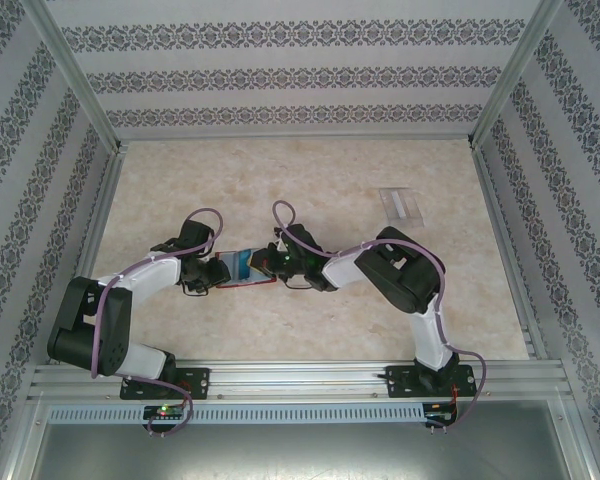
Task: Put the credit cards into the card holder
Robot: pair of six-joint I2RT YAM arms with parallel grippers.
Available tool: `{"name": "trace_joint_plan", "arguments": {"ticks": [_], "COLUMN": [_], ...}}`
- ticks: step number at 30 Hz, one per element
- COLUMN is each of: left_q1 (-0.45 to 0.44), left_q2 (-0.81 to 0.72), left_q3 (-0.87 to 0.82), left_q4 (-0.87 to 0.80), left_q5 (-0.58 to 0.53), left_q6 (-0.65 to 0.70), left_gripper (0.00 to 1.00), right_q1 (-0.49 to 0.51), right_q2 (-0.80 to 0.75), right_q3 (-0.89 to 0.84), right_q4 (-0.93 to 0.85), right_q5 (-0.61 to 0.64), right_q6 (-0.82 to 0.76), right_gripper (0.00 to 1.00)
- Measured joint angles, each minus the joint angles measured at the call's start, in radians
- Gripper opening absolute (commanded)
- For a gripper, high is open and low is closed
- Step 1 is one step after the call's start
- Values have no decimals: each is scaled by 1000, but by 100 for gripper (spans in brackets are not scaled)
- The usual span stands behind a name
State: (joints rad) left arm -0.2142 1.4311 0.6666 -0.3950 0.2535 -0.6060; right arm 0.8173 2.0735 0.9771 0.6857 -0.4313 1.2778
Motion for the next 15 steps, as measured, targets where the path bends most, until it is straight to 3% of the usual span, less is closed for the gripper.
{"name": "trace_joint_plan", "arguments": {"ticks": [15], "left_q1": [0], "left_q2": [-11], "left_q3": [8], "left_q4": [-11], "left_q5": [18], "left_q6": [4], "left_gripper": [50], "right_q1": [36], "right_q2": [43], "right_q3": [65], "right_q4": [-39], "right_q5": [42], "right_q6": [-21], "right_gripper": [0]}}
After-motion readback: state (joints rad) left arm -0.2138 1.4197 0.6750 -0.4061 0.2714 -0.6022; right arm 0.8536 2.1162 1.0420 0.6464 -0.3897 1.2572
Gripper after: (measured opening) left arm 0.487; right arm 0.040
